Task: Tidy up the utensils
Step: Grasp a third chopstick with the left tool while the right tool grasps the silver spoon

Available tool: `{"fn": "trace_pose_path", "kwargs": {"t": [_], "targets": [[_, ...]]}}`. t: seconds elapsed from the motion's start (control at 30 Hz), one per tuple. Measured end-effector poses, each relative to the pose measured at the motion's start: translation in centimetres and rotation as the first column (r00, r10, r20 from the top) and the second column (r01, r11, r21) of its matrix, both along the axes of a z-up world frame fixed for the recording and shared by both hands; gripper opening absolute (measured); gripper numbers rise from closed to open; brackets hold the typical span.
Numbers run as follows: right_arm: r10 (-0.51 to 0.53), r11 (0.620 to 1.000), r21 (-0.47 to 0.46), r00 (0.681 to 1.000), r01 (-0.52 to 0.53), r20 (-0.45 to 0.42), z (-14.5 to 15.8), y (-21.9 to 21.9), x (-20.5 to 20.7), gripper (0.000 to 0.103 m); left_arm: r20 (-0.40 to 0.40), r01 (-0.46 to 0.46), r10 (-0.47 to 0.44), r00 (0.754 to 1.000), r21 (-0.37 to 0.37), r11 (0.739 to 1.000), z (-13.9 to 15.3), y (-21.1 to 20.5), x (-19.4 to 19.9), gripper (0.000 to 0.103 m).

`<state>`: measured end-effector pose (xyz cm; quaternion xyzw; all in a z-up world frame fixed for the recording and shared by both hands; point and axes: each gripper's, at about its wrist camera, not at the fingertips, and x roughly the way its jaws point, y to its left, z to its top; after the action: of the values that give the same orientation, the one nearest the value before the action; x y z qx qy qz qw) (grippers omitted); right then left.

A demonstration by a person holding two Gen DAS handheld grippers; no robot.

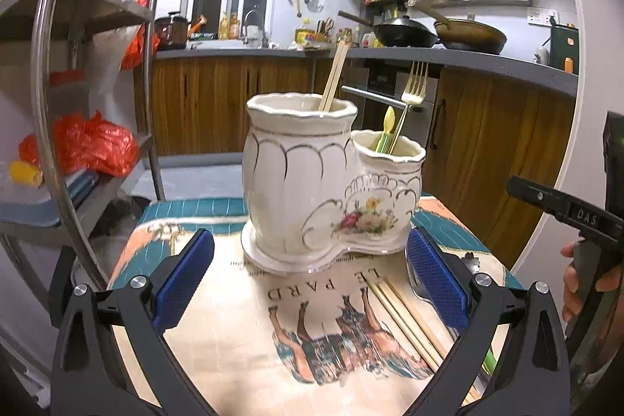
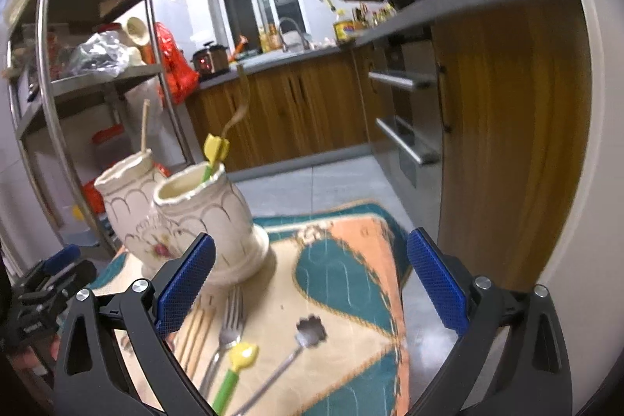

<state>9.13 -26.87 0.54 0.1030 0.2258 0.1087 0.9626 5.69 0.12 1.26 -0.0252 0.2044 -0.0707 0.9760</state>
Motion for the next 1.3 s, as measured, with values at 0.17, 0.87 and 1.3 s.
{"fn": "trace_pose_path", "kwargs": {"t": [0.17,0.87,1.3], "targets": [[0.006,0.999,-0.03,0.997,-0.008,-0.081,-1.1,-0.3,0.5,0.098,-0.111,0.005,-0.005,0.994,0.001,1.0,-1.1,-1.1,-0.1,0.097],[0.038,0.995,-0.087,0.979,-0.056,-0.198,-3.0,-0.9,1.3,0.098,-0.376,-0.013,0.087,0.923,0.195,0.981,-6.1,-6.0,1.0,0.098],[0.098,0.989,-0.084,0.962,-0.123,-0.255,-3.8,-0.3,1.9,0.071,-0.427,0.069,0.005,0.904,0.158,0.985,-5.8,-6.3,1.9,0.039]]}}
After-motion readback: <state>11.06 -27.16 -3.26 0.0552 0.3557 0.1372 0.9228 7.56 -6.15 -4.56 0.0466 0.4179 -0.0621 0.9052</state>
